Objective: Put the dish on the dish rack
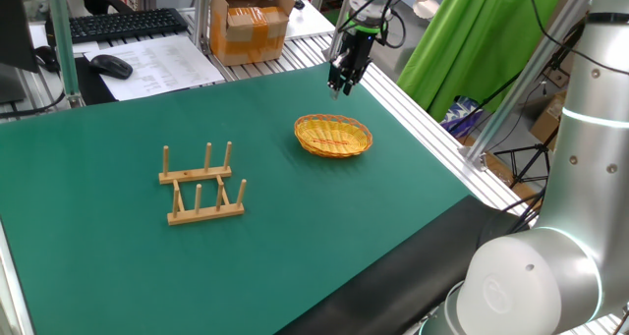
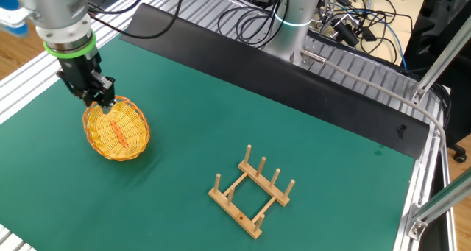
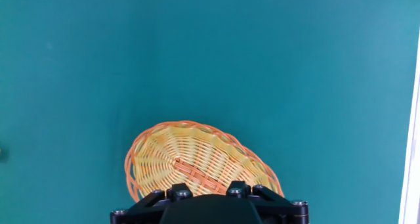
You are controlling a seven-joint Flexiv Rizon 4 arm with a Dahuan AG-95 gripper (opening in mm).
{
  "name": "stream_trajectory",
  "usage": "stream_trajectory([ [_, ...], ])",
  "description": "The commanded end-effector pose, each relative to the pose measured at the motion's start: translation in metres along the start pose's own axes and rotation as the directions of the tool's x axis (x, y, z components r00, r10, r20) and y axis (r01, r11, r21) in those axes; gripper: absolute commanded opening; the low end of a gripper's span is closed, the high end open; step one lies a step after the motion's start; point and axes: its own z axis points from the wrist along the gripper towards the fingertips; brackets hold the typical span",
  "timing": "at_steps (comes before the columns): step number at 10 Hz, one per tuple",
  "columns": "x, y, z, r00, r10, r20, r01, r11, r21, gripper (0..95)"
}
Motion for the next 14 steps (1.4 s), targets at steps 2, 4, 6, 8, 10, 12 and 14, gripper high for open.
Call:
stream_trajectory([
  [2,0.0005,0.0002,0.0004,0.998,0.031,-0.063,-0.033,0.999,-0.027,38.0],
  [4,0.0005,0.0002,0.0004,0.981,0.17,-0.088,-0.179,0.978,-0.107,38.0],
  [6,0.0005,0.0002,0.0004,0.971,0.202,-0.128,-0.217,0.97,-0.112,38.0],
  [8,0.0005,0.0002,0.0004,0.97,0.203,-0.132,-0.215,0.972,-0.09,38.0],
  [10,-0.0002,0.0007,0.0011,0.977,0.174,-0.12,-0.182,0.981,-0.061,57.0],
  [12,-0.0017,0.0025,0.0032,0.987,0.134,-0.087,-0.138,0.99,-0.039,57.0],
  [14,-0.0059,0.006,0.0079,0.995,0.093,-0.032,-0.094,0.995,-0.021,57.0],
])
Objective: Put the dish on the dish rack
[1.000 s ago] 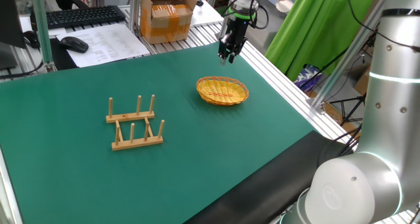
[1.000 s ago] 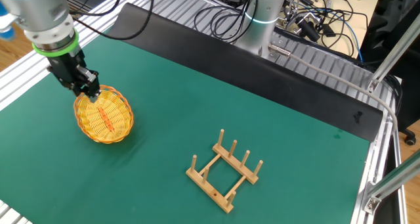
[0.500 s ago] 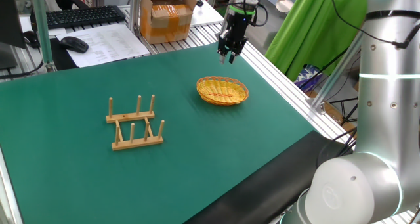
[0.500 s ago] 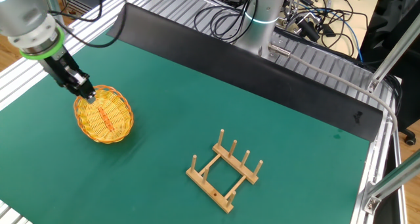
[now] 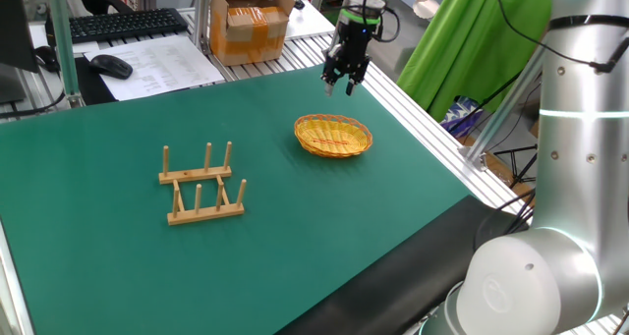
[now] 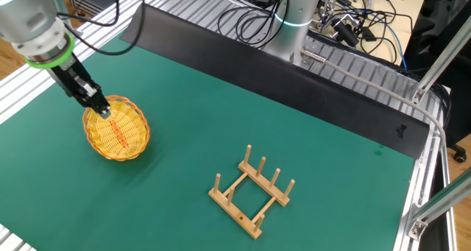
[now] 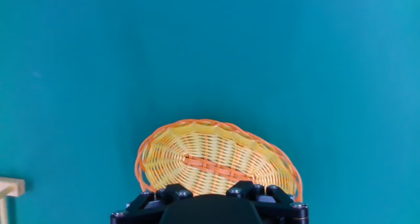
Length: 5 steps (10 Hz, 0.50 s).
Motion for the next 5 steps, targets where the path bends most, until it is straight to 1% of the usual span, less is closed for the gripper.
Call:
stream_trajectory([
  [1,-0.0032,0.0035,0.0045,0.983,-0.145,0.111,0.138,0.988,0.07,57.0],
  [2,-0.0044,0.0036,0.0056,0.978,-0.159,0.136,0.15,0.986,0.075,57.0],
  [3,-0.006,0.0021,0.0068,0.974,-0.176,0.14,0.166,0.983,0.081,57.0],
  [4,-0.0077,-0.0006,0.0081,0.972,-0.192,0.137,0.181,0.98,0.088,57.0],
  [5,-0.0119,-0.0061,0.0122,0.967,-0.215,0.136,0.204,0.975,0.091,57.0],
])
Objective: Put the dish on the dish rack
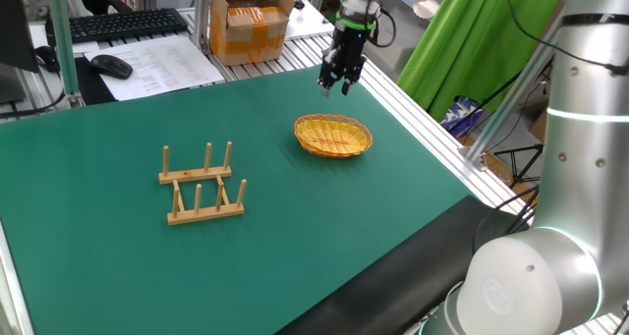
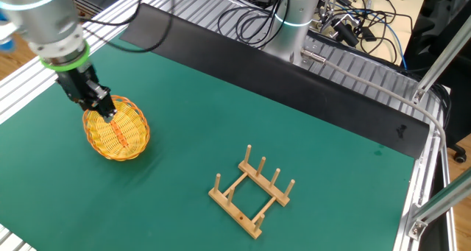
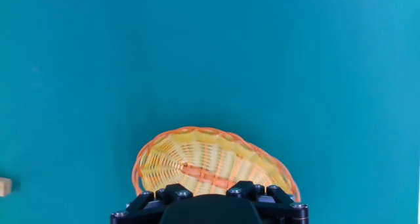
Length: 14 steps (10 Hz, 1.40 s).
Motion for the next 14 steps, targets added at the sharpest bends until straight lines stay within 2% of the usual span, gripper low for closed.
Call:
stream_trajectory([
  [1,-0.012,-0.011,0.012,0.996,-0.081,0.024,0.081,0.997,0.005,57.0],
  [5,-0.02,-0.016,0.022,0.99,-0.136,0.047,0.135,0.99,0.034,57.0],
  [7,-0.024,-0.017,0.028,0.981,-0.183,0.067,0.18,0.982,0.053,57.0],
  [10,-0.031,-0.011,0.04,0.98,-0.186,0.064,0.183,0.982,0.046,57.0],
  [11,-0.033,-0.007,0.045,0.98,-0.186,0.07,0.183,0.982,0.034,57.0],
  [14,-0.036,-0.001,0.056,0.98,-0.185,0.069,0.184,0.982,0.033,57.0],
])
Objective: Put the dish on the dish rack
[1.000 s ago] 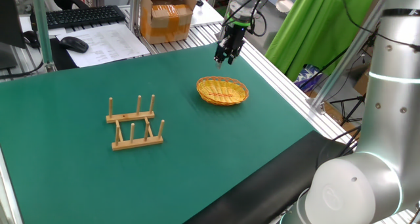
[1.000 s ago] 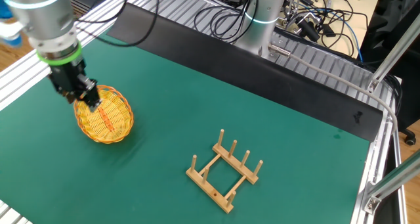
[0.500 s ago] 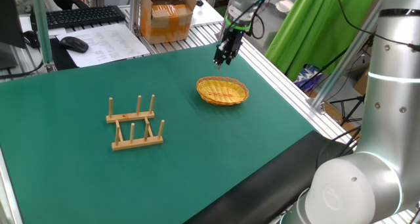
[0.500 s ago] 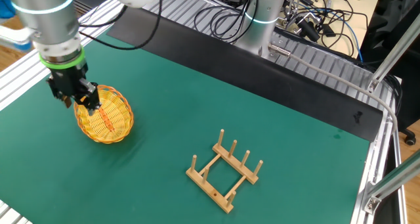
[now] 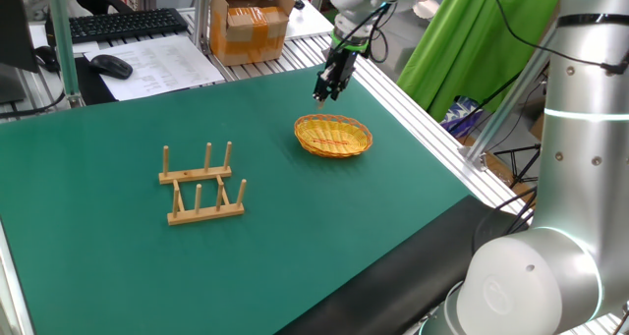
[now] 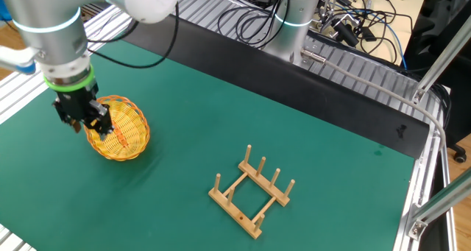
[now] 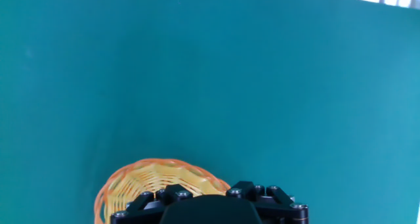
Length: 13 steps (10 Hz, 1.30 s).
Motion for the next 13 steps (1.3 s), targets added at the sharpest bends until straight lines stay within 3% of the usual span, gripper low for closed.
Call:
stream_trajectory([
  [1,-0.002,0.003,0.004,1.0,-0.001,0.003,0.001,1.0,-0.001,57.0],
  [12,-0.013,0.015,0.036,0.999,0.0,0.037,0.0,1.0,-0.012,57.0],
  [13,-0.015,0.016,0.041,0.999,0.0,0.045,0.0,1.0,-0.013,76.0],
])
